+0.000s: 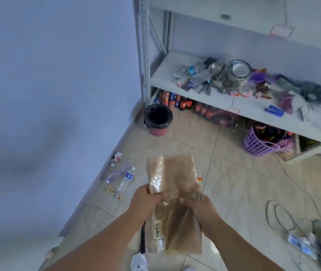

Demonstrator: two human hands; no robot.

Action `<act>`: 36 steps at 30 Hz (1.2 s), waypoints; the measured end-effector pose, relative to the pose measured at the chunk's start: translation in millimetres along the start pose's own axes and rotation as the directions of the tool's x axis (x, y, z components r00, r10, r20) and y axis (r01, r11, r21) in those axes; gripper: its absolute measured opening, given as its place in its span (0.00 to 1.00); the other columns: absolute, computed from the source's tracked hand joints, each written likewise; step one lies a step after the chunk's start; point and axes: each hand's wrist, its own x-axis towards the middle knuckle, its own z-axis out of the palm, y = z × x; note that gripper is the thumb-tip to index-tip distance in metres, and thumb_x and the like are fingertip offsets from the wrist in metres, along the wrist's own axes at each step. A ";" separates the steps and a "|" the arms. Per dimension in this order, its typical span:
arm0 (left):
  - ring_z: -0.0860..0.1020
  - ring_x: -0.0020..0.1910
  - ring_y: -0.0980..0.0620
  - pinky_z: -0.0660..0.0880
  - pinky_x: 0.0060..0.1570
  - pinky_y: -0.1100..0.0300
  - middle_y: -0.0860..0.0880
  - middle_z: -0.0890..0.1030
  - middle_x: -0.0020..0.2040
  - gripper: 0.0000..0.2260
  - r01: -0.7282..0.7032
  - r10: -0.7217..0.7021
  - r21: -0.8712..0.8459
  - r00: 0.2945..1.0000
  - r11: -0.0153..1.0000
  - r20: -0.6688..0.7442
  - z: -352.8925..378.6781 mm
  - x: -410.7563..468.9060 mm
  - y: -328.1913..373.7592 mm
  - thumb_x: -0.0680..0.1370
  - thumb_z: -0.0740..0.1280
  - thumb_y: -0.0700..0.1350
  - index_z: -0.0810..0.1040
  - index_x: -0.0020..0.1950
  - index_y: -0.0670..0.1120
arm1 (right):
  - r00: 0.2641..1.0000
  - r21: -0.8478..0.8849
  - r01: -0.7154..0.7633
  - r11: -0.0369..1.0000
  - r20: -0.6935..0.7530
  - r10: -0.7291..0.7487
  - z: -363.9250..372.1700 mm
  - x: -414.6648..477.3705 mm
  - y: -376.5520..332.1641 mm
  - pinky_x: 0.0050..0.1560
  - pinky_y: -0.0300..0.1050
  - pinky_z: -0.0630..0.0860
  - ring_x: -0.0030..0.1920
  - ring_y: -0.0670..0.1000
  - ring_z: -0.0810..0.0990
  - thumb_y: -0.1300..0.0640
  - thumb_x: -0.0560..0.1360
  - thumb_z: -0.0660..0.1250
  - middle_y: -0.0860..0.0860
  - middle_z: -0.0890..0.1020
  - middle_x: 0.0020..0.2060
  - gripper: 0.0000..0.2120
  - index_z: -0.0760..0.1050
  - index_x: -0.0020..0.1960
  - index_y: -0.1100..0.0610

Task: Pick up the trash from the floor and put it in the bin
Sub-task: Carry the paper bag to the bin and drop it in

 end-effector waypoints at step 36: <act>0.87 0.37 0.44 0.83 0.37 0.53 0.45 0.88 0.39 0.27 -0.085 0.042 -0.180 0.972 0.980 -0.230 249.9 117.0 255.1 0.51 0.84 0.56 0.87 0.45 0.44 | 0.944 -0.003 0.148 0.989 0.299 -0.140 -261.4 150.8 -281.0 0.56 0.63 0.81 0.52 0.67 0.84 0.67 0.73 0.71 0.66 0.86 0.49 0.12 0.81 0.56 0.67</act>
